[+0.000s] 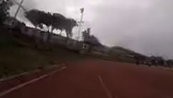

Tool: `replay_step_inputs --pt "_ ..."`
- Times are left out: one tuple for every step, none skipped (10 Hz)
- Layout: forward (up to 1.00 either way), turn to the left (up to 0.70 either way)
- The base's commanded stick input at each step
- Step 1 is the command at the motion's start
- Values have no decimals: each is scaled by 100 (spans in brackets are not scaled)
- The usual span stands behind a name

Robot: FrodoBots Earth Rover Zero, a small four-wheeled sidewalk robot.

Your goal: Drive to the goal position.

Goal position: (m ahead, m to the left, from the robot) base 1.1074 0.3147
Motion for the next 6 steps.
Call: replay_step_inputs --pt "50 0" --pt "50 0" --pt "50 0" --pt "50 0" --pt "50 0" --pt "50 0"
